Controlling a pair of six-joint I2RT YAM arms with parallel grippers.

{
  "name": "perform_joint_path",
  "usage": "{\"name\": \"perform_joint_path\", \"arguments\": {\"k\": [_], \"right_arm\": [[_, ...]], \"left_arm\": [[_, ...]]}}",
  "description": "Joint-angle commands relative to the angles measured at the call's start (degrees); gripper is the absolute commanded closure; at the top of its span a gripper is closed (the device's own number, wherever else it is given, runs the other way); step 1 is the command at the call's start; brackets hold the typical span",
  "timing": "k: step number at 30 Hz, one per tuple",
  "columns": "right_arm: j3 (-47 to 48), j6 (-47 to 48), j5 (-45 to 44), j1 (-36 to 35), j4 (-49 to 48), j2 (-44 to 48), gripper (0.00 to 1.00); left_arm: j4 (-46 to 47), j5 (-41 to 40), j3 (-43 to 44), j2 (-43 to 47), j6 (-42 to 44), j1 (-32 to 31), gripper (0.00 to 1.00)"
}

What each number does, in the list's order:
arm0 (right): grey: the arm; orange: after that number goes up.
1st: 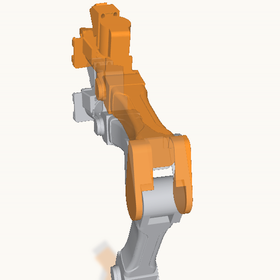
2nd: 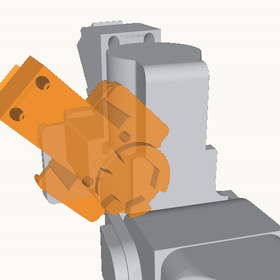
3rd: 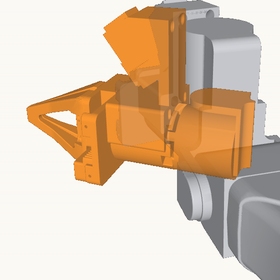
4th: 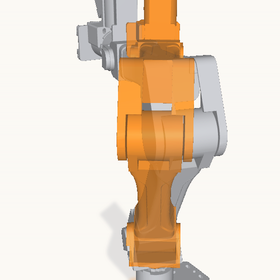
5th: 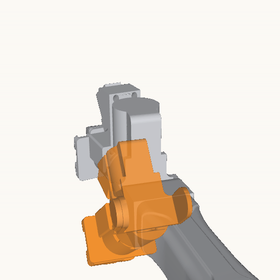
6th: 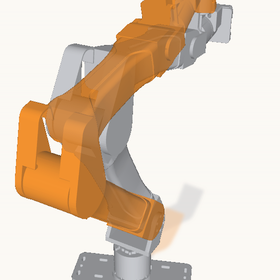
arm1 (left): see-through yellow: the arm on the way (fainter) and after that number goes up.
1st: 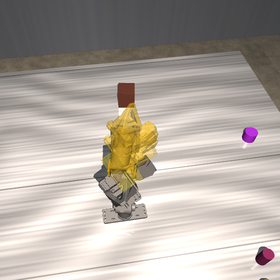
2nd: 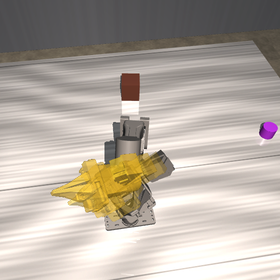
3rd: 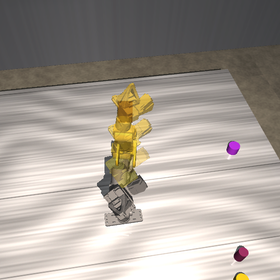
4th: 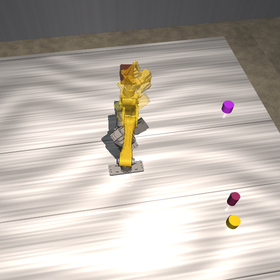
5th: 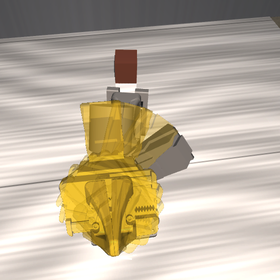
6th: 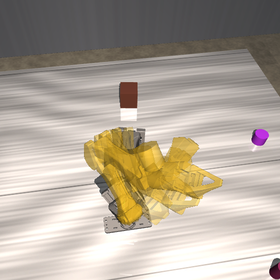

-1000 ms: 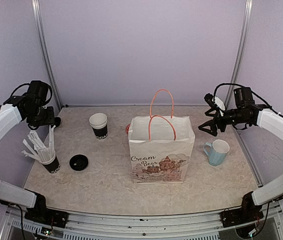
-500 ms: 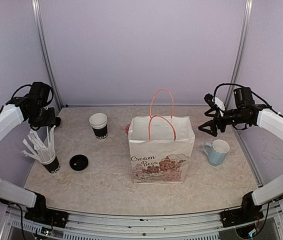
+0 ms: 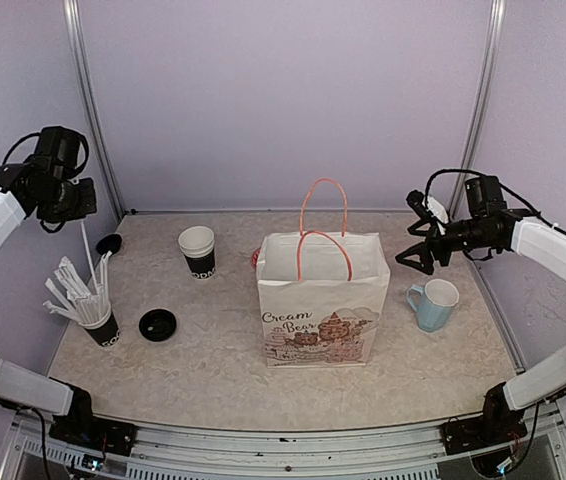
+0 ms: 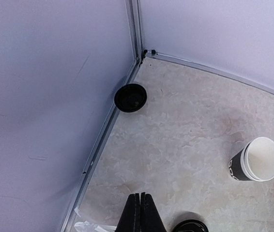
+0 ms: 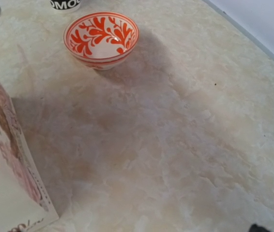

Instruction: Pack the takeout coffee

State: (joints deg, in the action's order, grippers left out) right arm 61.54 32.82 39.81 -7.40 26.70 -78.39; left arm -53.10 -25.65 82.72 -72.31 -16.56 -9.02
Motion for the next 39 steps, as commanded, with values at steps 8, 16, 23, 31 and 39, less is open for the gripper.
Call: {"name": "perform_joint_path", "arguments": {"k": [8,16,23,31,39], "right_arm": [[-0.32,1.19,-0.94,-1.38,1.12,-1.08,0.00],[-0.67,1.37,-2.37,-1.57,0.69,-1.66,0.00],[-1.02,1.37,-3.15,-1.57,0.21,-2.01,0.00],[-0.94,1.46,-3.53,-1.56,0.38,-2.85,0.00],[-1.16,1.55,-3.78,-1.57,0.37,-2.65,0.00]], "left_arm": [[-10.95,-5.01,29.66,-2.48,-4.05,-15.24,1.00],[15.10,6.74,26.26,-1.37,0.12,-30.13,1.00],[32.61,12.63,18.73,-2.24,0.44,-42.44,1.00],[45.43,19.58,13.15,-6.03,-2.29,-48.24,1.00],[59.46,23.64,3.75,-11.64,-8.37,-48.55,1.00]]}}
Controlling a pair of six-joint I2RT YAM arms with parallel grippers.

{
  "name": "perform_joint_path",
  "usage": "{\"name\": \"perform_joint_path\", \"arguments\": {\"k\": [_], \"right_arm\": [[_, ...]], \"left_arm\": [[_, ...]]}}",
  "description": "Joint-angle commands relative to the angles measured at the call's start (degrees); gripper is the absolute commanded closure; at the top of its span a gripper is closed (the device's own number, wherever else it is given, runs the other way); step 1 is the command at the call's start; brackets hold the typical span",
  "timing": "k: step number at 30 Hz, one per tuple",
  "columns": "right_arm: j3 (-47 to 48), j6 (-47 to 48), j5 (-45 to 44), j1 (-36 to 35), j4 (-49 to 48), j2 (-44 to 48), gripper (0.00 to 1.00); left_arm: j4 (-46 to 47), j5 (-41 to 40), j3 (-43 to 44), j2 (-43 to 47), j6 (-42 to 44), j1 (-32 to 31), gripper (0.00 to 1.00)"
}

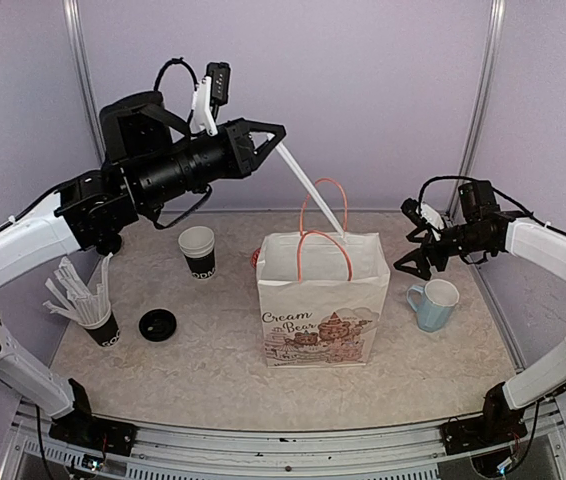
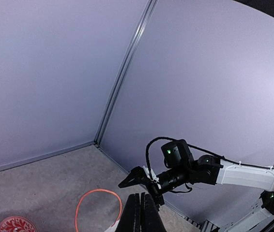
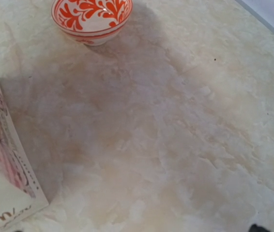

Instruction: Pack the takeout coffee

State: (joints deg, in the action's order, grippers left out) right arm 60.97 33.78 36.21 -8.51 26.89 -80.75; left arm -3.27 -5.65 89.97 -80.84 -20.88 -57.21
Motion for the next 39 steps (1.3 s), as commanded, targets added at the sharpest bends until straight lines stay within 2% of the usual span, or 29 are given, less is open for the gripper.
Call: {"name": "perform_joint_path", "arguments": {"k": [1,10,20,26,31,39], "right_arm": [[-0.63,0.54,-0.11,-0.45,0.11,-0.28,0.00],[-0.63,0.97,-0.13,-0.45,0.49,-0.47,0.01],[-0.65,1.49,-0.26,-0.41,0.79,-1.09,0.00],[-0.68,1.64,-0.26,-0.50,0.98,-1.25,0.00],[-0.61,1.66,-0.17,-0.53,1.07,-1.30,0.00],[0.29,1.40,-0.26,-0.52,1.54,-0.96,0.00]], "left_arm": [[9.92,3.26,-3.72,-4.02,-5.26,-0.36,1.00],[15.81,9.33,-3.48,-14.73,-10.48,-1.59,1.00],[8.27,11.25,-0.35,-21.28,-12.01,-2.38,1.00],[4.70,15.82,2.94,-25.82,-12.85,-2.46,0.91],[0.55,15.45,5.60,-26.96,-11.18,-2.72,0.85],[-4.30,12.15,7.80,-23.37,-4.81,-2.91,0.60]]}}
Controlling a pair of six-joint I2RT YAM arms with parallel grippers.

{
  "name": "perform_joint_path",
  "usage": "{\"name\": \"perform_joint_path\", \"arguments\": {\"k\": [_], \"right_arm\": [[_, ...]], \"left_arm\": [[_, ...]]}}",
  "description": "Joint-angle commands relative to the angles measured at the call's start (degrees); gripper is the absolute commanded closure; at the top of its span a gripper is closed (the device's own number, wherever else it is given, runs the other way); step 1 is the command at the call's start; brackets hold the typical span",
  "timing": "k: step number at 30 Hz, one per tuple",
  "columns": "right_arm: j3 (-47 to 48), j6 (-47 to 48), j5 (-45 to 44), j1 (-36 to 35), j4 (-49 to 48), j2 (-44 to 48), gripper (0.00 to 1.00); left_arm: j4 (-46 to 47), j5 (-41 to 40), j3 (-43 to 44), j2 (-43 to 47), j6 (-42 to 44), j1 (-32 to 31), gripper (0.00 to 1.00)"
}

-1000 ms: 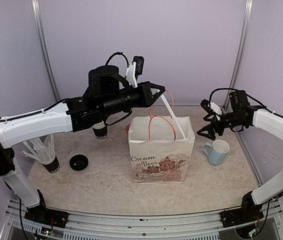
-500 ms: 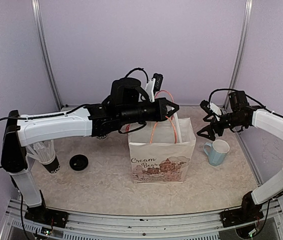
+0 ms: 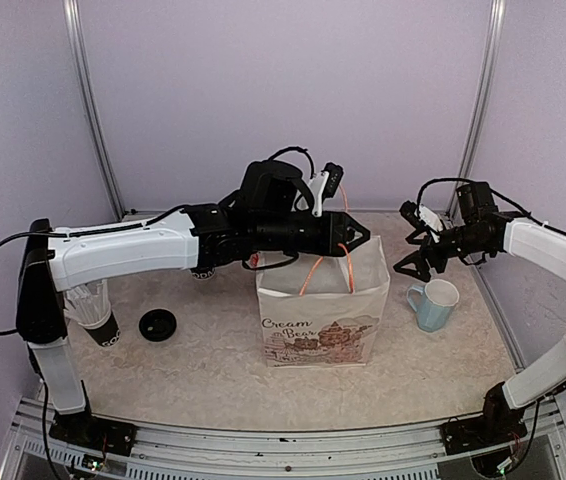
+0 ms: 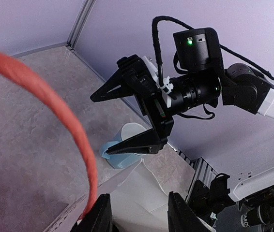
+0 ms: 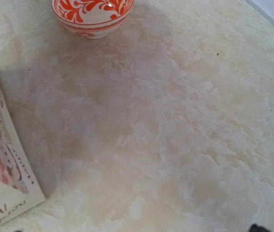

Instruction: Pack the takeout coffee

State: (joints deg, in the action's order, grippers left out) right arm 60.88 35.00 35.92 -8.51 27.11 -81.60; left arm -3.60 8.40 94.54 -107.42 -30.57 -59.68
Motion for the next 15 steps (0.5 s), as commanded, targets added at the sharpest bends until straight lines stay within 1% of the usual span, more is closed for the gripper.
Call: {"name": "perform_joint_path", "arguments": {"k": [1,5,7,10,11,12,13,15], "right_arm": [[0.88,-0.05,0.10,-0.54,1.57,0.06,0.00],[4.14,-1.17,-0.28,-0.55,3.19,1.83,0.00],[5.46,-2.48,-1.28,-0.52,2.76,3.53,0.00],[6.72,-5.68,-4.55,-0.45,0.45,6.80,0.00],[6.90,-6.93,-6.25,-0.45,-0.78,7.92,0.00],[7.11,-8.54,-7.83,-0.45,-1.89,8.89,0.00],[7.44,-10.49,-9.77,-0.39,-2.71,9.90,0.00],[8.07,-13.73,-11.05,-0.06,-4.23,11.80,0.00]], "left_arm": [[-5.20,-2.72,4.16,3.98,6.15,-0.41,0.50],[-10.82,-6.20,7.91,6.39,13.59,-0.41,0.35],[-14.38,-8.92,9.66,7.49,18.50,-0.22,0.33],[-19.71,-17.32,10.98,9.49,25.02,0.50,0.27],[-20.79,-20.23,10.79,10.09,26.34,1.02,0.23],[-21.45,-22.85,10.34,11.40,27.52,1.85,0.07],[-21.68,-25.21,9.67,12.62,28.07,2.75,0.02],[-21.57,-28.75,8.03,15.36,27.50,5.44,0.01]]}}
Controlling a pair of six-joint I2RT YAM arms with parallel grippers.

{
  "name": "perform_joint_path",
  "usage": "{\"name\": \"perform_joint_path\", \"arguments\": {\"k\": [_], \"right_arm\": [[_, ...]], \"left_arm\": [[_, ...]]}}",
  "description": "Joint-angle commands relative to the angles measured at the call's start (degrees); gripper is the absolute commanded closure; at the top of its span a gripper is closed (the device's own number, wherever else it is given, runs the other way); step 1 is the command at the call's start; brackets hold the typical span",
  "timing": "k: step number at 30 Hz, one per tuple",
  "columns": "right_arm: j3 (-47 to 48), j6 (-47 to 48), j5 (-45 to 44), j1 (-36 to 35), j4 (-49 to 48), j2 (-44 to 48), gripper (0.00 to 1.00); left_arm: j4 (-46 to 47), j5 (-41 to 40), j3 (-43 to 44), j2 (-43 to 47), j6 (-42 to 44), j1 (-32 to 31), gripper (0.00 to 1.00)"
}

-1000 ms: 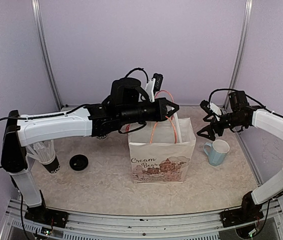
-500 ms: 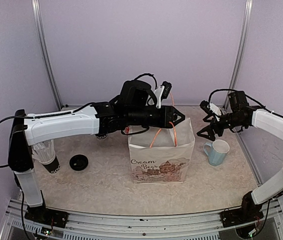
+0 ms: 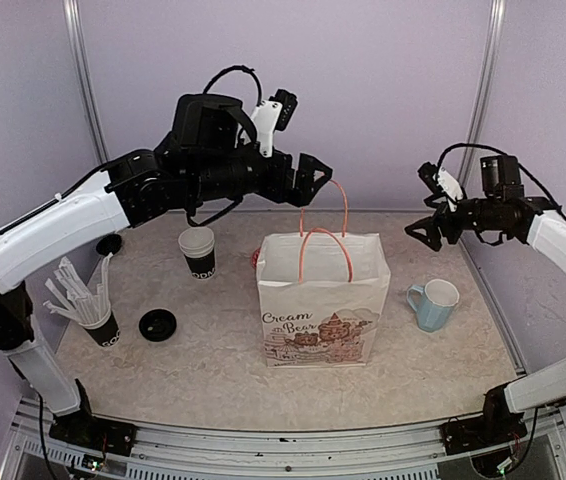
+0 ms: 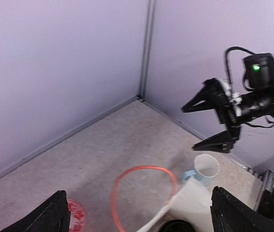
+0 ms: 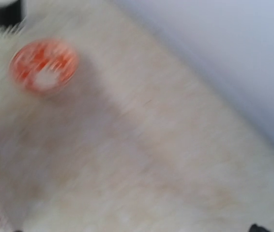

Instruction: Pack the takeout coffee

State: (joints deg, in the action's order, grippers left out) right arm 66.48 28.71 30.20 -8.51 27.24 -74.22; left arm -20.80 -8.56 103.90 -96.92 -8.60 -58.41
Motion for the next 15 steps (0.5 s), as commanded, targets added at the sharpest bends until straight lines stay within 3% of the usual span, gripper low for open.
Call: {"name": "perform_joint_path", "arguments": {"k": [1,6,11,15], "right_arm": [[3.84,-9.30,-5.54,-0.02,-4.30,4.73,0.00],[10.09,-18.14,-10.04,-0.01,-5.09,5.50,0.00],[9.33,-19.92,-15.73,0.07,-7.35,8.06,0.00],[6.87,-20.55,-13.43,0.78,-8.34,8.96,0.00]], "left_arm": [[-4.31,-11.81,-2.26,5.95,4.80,6.17,0.01],[-2.02,-11.47,-8.58,12.30,2.62,16.62,0.01],[6.92,-12.09,-18.87,20.16,4.64,21.93,0.01],[11.24,-10.70,-24.27,24.18,4.16,25.20,0.01]]}}
